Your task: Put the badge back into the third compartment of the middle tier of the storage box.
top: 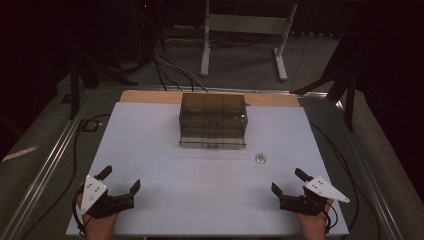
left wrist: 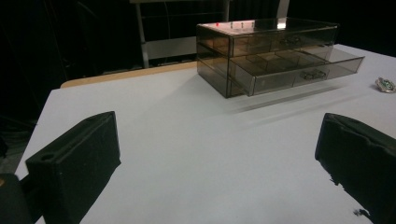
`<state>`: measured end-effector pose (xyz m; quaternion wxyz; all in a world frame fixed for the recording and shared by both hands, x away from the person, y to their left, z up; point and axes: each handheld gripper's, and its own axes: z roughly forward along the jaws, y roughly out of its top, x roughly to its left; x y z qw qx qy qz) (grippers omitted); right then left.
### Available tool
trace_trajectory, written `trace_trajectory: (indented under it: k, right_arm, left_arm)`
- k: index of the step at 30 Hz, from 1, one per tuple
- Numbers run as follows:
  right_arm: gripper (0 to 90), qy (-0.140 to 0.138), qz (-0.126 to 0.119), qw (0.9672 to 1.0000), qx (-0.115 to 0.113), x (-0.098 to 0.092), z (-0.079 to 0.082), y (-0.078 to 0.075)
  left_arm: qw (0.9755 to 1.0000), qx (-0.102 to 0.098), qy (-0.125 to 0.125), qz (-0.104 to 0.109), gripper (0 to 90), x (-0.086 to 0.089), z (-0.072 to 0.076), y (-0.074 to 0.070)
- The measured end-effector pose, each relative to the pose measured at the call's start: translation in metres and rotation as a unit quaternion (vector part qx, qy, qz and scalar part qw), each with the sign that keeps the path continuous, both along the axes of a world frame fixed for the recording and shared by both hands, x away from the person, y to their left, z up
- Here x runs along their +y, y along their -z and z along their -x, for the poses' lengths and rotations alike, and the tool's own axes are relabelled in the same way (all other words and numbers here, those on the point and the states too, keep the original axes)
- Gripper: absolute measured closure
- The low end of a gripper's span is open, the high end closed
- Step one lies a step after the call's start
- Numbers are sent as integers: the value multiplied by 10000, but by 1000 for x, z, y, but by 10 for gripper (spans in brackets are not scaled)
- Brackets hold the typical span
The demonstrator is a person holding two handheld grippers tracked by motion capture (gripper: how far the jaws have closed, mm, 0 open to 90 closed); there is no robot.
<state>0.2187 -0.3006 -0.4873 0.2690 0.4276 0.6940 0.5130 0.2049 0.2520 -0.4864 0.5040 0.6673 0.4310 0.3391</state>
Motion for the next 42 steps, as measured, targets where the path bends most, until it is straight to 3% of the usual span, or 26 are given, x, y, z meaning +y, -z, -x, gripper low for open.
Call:
trace_trajectory:
  k: [4, 6, 11, 16, 23, 30, 36, 42]
  right_arm:
    - [0, 6, 30, 10000, -17, 0, 0, 0]
    - [0, 35, 119, 9999, 111, 2, -2, 1]
    - [0, 46, 123, 9998, 152, 3, -1, 0]
    - [0, 195, 282, 9993, 166, 3, -1, -5]
    - [0, 325, 249, 9991, 91, 2, -4, -15]
    - [0, 336, 219, 9991, 160, -2, -8, -22]
    - [0, 508, 240, 9983, 165, 1, -10, -27]
    - [0, 433, 254, 9986, 173, 7, -14, -30]
  left_arm:
    - [10000, 24, -69, -25, 9, 1, -1, 1]
    - [9999, 56, -103, -5, 9, 0, -1, 1]
    - [10000, 45, -85, -1, 9, -2, 0, 1]
    - [9998, 69, -163, 107, 9, -1, -2, 3]
    - [9997, 58, -209, 141, 9, 0, -1, 3]
    - [9992, 23, -308, 257, 9, 4, 0, 2]
    - [9994, 130, -210, 223, 9, 2, -2, 4]
    - [9995, 127, -185, 204, 9, 0, -2, 4]
